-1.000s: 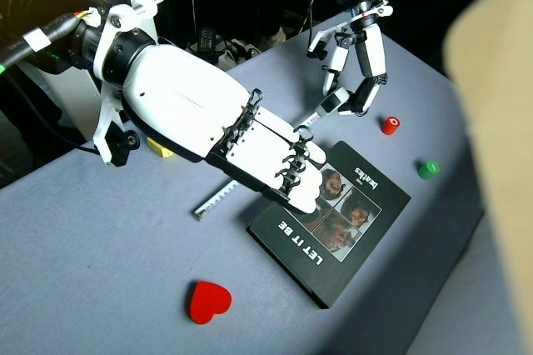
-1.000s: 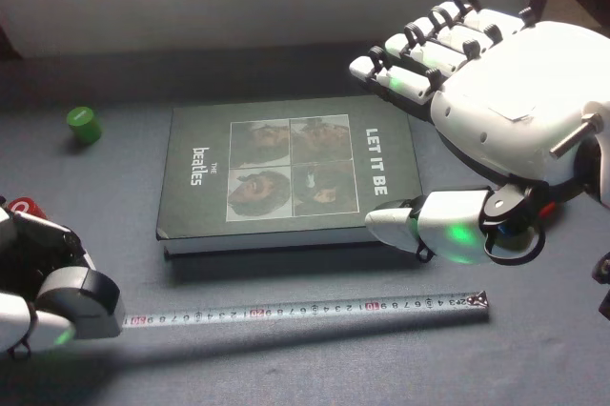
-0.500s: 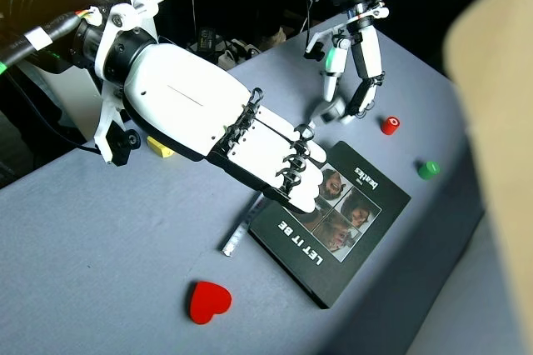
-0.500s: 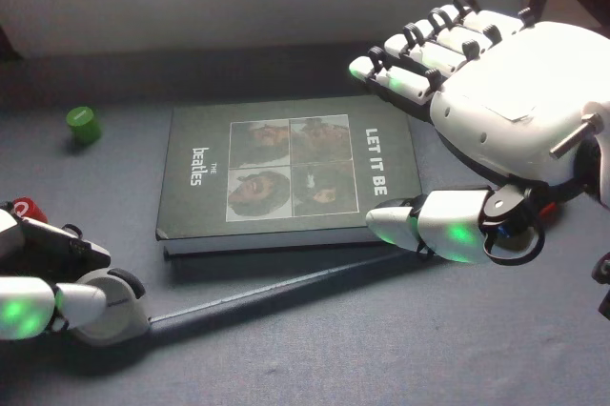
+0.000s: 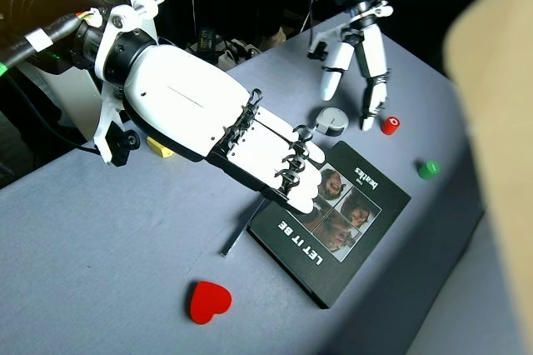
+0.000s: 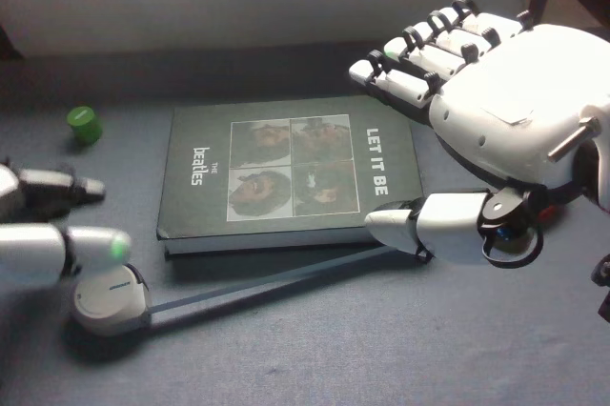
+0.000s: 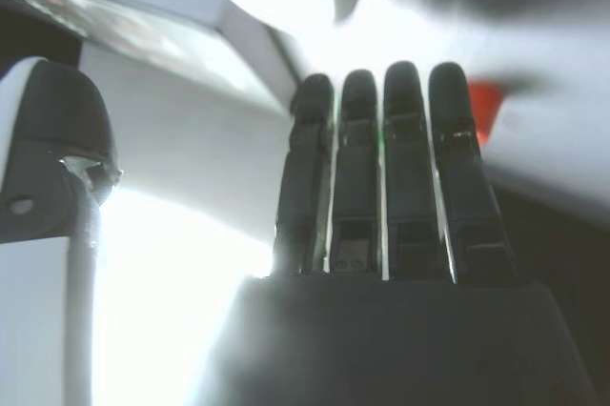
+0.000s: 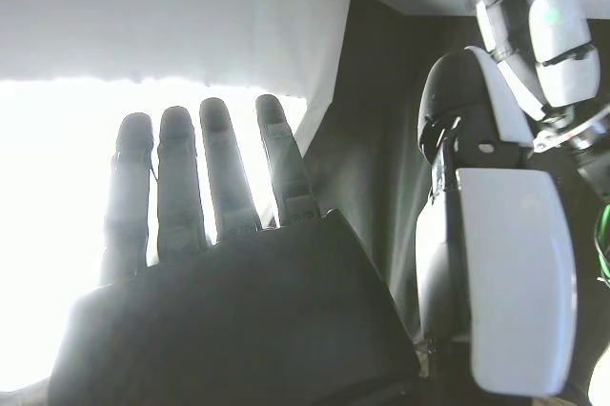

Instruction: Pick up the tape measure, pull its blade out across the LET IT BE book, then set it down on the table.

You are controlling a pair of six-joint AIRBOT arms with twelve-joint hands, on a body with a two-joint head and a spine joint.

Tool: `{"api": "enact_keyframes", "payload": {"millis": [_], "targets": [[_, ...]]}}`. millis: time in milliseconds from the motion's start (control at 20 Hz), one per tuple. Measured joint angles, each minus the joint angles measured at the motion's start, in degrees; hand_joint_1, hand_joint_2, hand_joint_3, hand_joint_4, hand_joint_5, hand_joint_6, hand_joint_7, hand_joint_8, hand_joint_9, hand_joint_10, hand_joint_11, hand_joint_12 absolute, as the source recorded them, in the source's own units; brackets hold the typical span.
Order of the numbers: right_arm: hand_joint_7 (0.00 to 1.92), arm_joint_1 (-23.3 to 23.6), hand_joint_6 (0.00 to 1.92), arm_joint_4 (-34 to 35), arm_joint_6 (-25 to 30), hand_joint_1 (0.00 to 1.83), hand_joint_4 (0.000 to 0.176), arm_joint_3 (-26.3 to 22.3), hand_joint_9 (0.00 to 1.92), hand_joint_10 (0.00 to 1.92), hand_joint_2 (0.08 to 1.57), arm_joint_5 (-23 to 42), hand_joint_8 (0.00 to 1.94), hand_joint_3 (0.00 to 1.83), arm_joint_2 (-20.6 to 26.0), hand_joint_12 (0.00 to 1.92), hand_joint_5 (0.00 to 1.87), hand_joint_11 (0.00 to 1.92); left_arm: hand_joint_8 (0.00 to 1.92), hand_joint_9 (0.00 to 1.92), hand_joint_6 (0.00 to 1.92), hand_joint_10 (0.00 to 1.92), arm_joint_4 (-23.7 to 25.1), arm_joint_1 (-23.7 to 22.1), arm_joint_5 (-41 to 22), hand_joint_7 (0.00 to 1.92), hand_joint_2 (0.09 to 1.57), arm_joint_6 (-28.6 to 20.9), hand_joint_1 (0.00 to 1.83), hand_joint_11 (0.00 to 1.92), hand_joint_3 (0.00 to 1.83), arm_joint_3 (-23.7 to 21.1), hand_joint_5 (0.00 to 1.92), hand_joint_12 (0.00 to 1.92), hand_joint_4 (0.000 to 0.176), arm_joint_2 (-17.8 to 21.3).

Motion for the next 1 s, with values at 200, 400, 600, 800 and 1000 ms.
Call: {"api": "enact_keyframes", "payload": {"millis": [200,400,600,800,1000], "targets": [[0.23,0.00,0.01,-0.02,0.00,0.18,0.055,0.00,0.32,0.01,1.09,-0.28,0.02,0.00,0.00,0.76,0.11,0.03,0.03,0.57,0.00,0.07,-1.51,-10.43,3.19,0.53,1.04,10.73,0.50,0.25,0.00,1.46,0.42,0.83,0.000,0.68],[0.91,0.00,1.66,1.38,0.07,0.74,0.000,-0.15,1.13,1.82,1.07,-1.55,1.70,0.00,-0.48,1.90,0.75,1.23,1.62,0.63,1.09,1.85,-6.91,-23.04,7.74,0.47,1.14,28.74,0.69,0.69,0.00,3.15,0.57,1.85,0.000,-1.03],[1.18,0.02,1.92,3.78,0.26,0.99,0.000,-0.22,1.46,1.92,1.11,-3.37,1.94,0.00,-0.48,1.92,0.88,1.73,1.92,1.03,1.92,1.92,-21.86,-33.29,10.40,0.90,1.19,53.42,0.87,1.05,0.00,4.09,0.90,1.92,0.000,-4.11],[1.50,0.02,1.92,3.91,1.60,0.85,0.127,-0.87,1.67,1.92,1.34,-5.16,1.94,0.00,-1.09,1.92,1.26,1.87,1.92,1.56,1.92,1.92,-32.09,-38.66,9.16,1.38,1.25,74.95,0.87,1.62,0.01,3.85,1.32,1.92,0.000,-6.12],[1.50,0.02,1.92,4.96,2.29,0.93,0.176,-1.09,1.69,1.92,1.35,-7.26,1.94,0.00,-1.68,1.92,1.29,1.89,1.92,1.62,1.92,1.92,-45.70,-40.96,0.17,1.44,1.29,93.18,0.83,1.71,0.00,-2.69,1.31,1.92,0.175,-7.50]]}}
